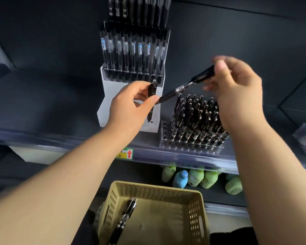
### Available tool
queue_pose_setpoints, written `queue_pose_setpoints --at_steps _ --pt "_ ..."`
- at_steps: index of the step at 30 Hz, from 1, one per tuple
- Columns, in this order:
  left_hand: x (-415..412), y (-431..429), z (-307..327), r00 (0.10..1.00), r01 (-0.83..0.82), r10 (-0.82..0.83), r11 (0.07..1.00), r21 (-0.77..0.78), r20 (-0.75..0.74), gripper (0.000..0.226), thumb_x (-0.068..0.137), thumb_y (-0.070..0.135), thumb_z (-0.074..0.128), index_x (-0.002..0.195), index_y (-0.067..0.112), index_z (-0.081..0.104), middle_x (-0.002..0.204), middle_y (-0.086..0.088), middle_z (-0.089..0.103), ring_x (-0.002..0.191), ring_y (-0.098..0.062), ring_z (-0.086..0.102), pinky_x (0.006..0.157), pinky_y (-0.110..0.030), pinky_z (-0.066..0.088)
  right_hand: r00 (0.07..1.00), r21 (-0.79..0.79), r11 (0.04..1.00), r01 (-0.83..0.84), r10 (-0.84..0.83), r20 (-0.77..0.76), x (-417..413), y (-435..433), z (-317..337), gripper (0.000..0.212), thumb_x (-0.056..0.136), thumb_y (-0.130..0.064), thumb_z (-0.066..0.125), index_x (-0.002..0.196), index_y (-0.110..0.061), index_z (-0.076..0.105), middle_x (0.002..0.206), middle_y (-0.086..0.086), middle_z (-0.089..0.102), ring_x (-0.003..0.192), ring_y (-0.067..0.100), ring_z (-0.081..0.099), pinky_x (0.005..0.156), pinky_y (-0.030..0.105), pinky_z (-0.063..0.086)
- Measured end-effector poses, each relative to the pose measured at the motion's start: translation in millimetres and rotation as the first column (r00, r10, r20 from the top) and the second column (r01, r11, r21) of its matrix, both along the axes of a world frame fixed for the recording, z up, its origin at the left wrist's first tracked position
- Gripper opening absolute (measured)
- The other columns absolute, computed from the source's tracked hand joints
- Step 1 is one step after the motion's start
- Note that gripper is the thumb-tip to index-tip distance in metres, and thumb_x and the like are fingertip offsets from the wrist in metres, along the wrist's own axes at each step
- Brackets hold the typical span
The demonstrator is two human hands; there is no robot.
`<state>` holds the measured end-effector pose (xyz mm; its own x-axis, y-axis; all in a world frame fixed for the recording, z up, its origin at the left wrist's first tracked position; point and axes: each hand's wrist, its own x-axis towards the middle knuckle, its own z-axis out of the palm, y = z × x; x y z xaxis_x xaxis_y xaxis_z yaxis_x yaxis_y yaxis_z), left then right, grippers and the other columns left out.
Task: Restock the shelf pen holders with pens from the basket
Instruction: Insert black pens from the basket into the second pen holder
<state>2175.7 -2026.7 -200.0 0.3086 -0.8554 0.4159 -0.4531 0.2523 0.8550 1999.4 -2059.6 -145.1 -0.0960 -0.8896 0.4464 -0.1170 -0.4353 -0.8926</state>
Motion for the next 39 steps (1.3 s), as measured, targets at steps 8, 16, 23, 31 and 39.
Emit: queue_pose_setpoints --at_steps 8,16,23,31,39 --pt "-7 -8 11 0.995 -0.036 0.033 0.999 -0.027 -0.089 0.027 0.086 0.019 0.066 0.111 0.026 0.060 0.094 0.013 0.065 0.086 0.002 0.060 0.076 -0.007 0.046 0.954 -0.021 0.989 0.145 -0.145 -0.263 3 -28 -9 0.010 0.087 -0.019 0.062 0.094 -0.027 0.063 0.074 -0.017 0.060 0.067 -0.004 0.059 0.068 0.010 0.046" --pt "-22 -7 8 0.988 0.001 -0.002 1.000 -0.005 -0.155 0.025 0.085 0.016 0.067 0.108 0.023 0.063 0.093 0.011 0.067 0.085 0.001 0.062 0.076 -0.007 0.046 0.802 -0.061 0.994 0.096 -0.113 -0.586 24 -26 -24 0.015 0.087 -0.018 0.060 0.100 -0.023 0.068 0.080 -0.015 0.060 0.075 -0.001 0.058 0.073 0.003 0.041" --pt "-24 -6 4 0.987 -0.005 0.007 1.000 0.014 -0.162 0.027 0.084 0.017 0.067 0.111 0.021 0.063 0.094 0.010 0.067 0.085 0.001 0.062 0.076 -0.006 0.046 0.755 -0.091 0.995 0.045 -0.094 -0.648 34 -28 -28 0.022 0.089 -0.015 0.059 0.109 -0.016 0.066 0.096 -0.002 0.066 0.089 0.013 0.061 0.084 0.019 0.045" --pt "-22 -6 1 0.985 -0.013 0.018 1.000 0.027 -0.172 0.027 0.084 0.017 0.067 0.110 0.022 0.062 0.093 0.010 0.067 0.085 0.000 0.062 0.076 -0.008 0.047 0.759 -0.087 0.995 0.038 -0.086 -0.646 36 -35 -26 0.024 0.088 -0.015 0.061 0.112 -0.015 0.065 0.094 -0.004 0.067 0.083 0.004 0.056 0.080 0.009 0.041" --pt "-23 -6 1 0.986 -0.018 0.024 0.999 0.037 -0.163 0.028 0.085 0.018 0.067 0.112 0.023 0.062 0.094 0.012 0.066 0.085 0.002 0.061 0.075 -0.005 0.045 0.708 -0.051 0.999 0.007 -0.041 -0.705 39 -38 -28 0.028 0.090 -0.014 0.059 0.118 -0.014 0.063 0.104 -0.001 0.068 0.092 0.008 0.060 0.081 0.006 0.038"
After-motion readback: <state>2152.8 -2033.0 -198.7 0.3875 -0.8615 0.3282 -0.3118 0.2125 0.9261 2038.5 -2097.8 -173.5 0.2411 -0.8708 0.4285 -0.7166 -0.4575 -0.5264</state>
